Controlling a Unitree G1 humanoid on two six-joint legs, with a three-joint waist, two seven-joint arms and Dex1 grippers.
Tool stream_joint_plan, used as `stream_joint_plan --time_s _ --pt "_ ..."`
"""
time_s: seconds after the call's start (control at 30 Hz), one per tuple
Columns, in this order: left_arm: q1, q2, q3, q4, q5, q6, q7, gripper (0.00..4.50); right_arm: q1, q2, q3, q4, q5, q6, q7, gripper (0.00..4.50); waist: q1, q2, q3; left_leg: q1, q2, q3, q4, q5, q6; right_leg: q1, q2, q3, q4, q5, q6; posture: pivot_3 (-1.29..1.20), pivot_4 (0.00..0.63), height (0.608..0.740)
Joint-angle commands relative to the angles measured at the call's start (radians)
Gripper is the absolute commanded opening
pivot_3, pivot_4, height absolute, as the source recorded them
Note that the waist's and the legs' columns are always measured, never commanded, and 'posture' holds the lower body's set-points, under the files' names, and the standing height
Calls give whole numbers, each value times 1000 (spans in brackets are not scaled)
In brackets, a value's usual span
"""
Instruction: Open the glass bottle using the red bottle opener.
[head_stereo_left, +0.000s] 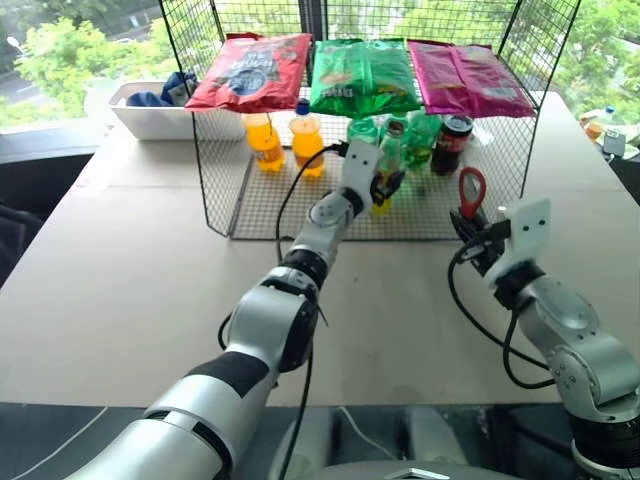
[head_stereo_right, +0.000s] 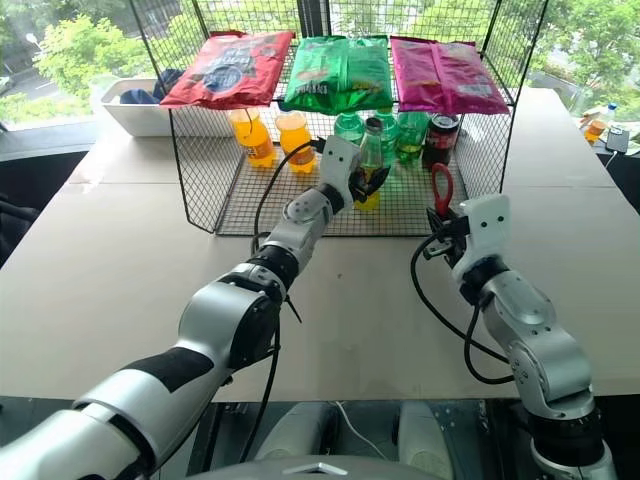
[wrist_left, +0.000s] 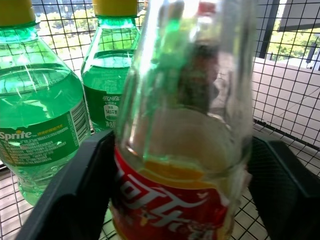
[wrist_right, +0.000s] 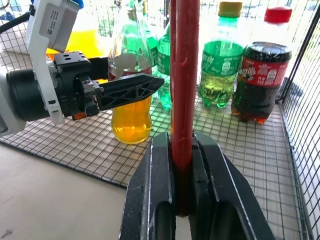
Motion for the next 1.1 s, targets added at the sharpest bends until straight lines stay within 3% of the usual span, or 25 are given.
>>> stream_joint_plan --time_s 0.03,0.33,0.47,0.57,0.8,1.0,1.1 --pt "-28 -2 -2 1 25 5 43 2611 -7 12 -9 -16 -24 -31 16 0 -1 0 0 0 0 0 0 0 0 0 0 0 0 0 0 0 150 740" --pt "-51 -13 23 1 18 8 31 2611 -11 42 -11 -14 -61 -30 42 0 -13 0 0 1 0 0 2 0 0 0 0 0 4 0 0 0 150 740" --pt "-32 -7 41 -36 -7 -13 -48 2611 -10 50 -18 -13 -80 -35 47 0 -14 0 0 0 0 0 2 0 0 0 0 0 4 0 0 0 150 740" --pt "15 4 60 -130 -67 -11 -193 2611 -10 54 -22 -8 -91 -42 52 0 -21 0 0 0 0 0 2 0 0 -1 0 0 4 0 0 0 150 740" --pt "229 104 -8 -590 -119 170 -395 2611 -40 63 -28 32 -120 -77 58 0 -34 0 0 -3 2 3 1 0 0 -7 0 3 8 0 0 0 150 740" --pt "480 267 -40 -1118 -207 457 -475 2611 -91 59 -76 89 -184 -146 34 0 -50 0 0 -3 5 7 0 0 0 -10 0 6 11 0 0 0 150 740" --pt "575 321 -19 -1288 -278 614 -466 2611 -114 54 -80 118 -225 -192 29 0 -46 0 0 -3 6 7 0 0 0 -11 -1 5 11 0 -1 0 150 740"
